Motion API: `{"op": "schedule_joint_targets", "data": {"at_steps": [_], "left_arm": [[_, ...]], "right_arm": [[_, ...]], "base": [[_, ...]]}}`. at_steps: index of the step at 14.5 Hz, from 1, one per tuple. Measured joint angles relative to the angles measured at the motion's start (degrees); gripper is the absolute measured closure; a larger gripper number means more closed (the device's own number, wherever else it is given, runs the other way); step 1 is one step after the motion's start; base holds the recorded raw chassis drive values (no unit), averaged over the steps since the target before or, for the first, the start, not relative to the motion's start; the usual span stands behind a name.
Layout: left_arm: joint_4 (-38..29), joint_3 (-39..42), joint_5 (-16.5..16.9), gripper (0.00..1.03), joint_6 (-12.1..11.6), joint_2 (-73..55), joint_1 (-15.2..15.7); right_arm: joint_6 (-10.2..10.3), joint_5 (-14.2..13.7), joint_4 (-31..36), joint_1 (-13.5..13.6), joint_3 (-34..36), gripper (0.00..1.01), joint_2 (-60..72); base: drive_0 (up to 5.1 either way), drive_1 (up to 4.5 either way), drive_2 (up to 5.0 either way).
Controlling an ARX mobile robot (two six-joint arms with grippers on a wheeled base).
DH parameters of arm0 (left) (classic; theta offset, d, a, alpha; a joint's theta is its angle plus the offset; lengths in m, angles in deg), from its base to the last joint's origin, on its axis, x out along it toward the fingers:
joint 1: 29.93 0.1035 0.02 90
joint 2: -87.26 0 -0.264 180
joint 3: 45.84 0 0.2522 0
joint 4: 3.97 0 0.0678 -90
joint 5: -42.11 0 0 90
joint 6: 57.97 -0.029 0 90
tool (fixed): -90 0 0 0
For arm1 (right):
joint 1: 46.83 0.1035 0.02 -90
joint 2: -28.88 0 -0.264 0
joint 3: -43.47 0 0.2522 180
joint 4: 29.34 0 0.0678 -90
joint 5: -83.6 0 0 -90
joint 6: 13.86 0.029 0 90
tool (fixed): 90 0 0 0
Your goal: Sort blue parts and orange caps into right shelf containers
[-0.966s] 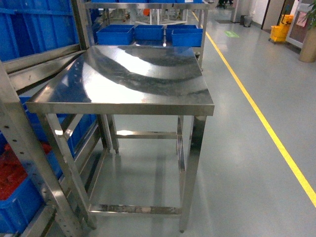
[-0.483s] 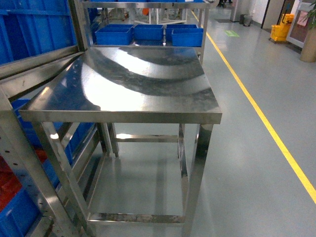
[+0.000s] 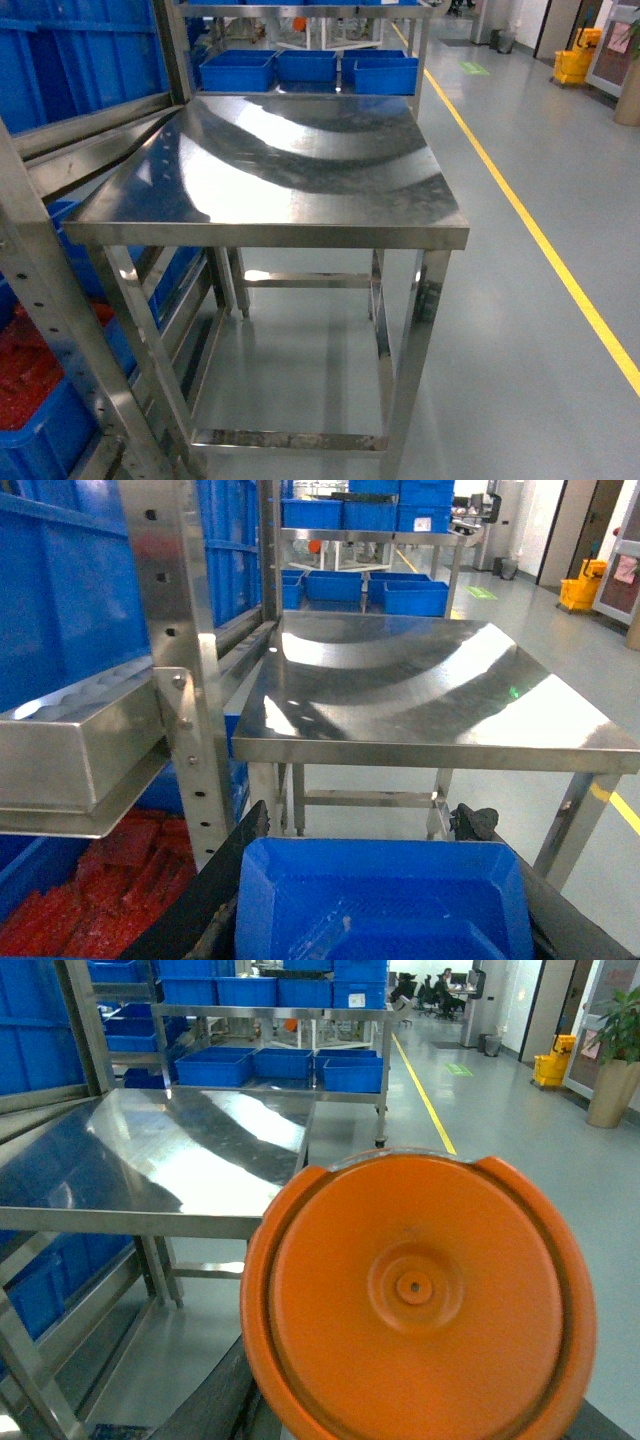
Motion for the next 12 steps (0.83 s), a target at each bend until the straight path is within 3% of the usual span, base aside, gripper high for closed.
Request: {"op": "schedule_joint_targets", "data": {"at_steps": [8, 12], "left_arm": [[-0.02, 0.00, -0.04, 0.60, 0.00, 0.00, 0.00], [0.02, 0.00, -0.09, 0.60, 0.00, 0.00, 0.00]], "right_arm": [[0.00, 0.04, -0.02, 0.00, 0.00, 0.60, 0.00], [0.00, 0.11, 0.15, 0.00, 0.00, 0.60, 0.00]], "base": [[0.0, 4.28, -4.3], [-4.9, 2.43, 2.4]]}}
